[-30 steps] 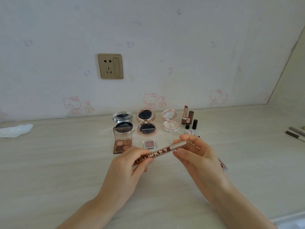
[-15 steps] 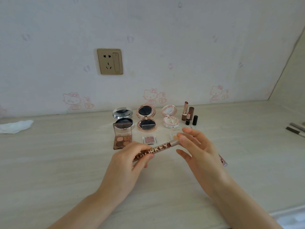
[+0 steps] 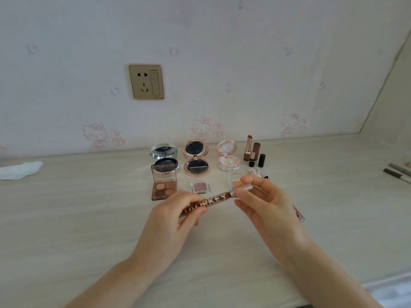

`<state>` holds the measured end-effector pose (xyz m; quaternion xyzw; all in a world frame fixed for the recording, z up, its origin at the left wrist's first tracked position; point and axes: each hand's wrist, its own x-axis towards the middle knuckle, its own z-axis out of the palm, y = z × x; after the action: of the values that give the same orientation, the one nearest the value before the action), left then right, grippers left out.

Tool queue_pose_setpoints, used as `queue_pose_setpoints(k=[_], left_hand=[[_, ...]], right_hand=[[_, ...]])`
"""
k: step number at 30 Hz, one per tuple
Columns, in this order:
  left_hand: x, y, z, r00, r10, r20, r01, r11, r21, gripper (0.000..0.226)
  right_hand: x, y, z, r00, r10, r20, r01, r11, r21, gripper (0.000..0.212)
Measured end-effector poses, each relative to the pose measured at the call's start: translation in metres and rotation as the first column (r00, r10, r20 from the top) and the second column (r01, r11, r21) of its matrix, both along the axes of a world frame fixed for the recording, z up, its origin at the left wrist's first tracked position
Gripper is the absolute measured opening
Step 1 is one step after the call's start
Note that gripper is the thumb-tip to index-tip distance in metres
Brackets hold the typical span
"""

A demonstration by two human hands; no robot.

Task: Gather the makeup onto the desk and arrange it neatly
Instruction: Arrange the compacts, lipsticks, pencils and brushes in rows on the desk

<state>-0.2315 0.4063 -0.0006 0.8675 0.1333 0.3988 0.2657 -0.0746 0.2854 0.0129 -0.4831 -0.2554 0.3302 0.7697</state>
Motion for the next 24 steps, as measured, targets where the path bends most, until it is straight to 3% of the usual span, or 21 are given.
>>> queue_pose_setpoints(k=[3,10,14,20,24], left_hand=[[-0.0005,0.0015,0.0010,1.000,0.014,0.002,-0.014,1.000,-0.006,0.010],[0.0002,0.0001,-0.0002,1.000,0.003,-0.013,-0.003,1.000,-0.012,0.012],[-0.0005,0.0012,0.0010,1.000,0.028,0.000,-0.028,0.999,-0.033,0.011],[-0.0001,-0.0012,0.0005,1.000,0.014,-0.019,-0.015,1.000,-0.027,0.012],[-0.0004,-0.0001,0.0009,0.999,0.024,-0.021,-0.025,0.999,-0.028,0.011]], right_hand=[[0.0005,-0.0017,0.0011,0.998,0.040,-0.042,-0.037,0.998,0.055,0.032],[0.0000,-0.0008,-0.0001,1.000,0.008,0.024,-0.007,1.000,-0.021,0.016],[0.0009,-0.0012,0.0010,0.999,0.043,-0.034,-0.040,0.997,0.073,0.036],[0.0004,-0.0004,0.0009,1.000,0.019,-0.016,-0.019,1.000,0.000,0.031],[0.0016,-0.0001,-0.0006,0.999,0.024,-0.041,-0.022,0.999,0.045,0.025]])
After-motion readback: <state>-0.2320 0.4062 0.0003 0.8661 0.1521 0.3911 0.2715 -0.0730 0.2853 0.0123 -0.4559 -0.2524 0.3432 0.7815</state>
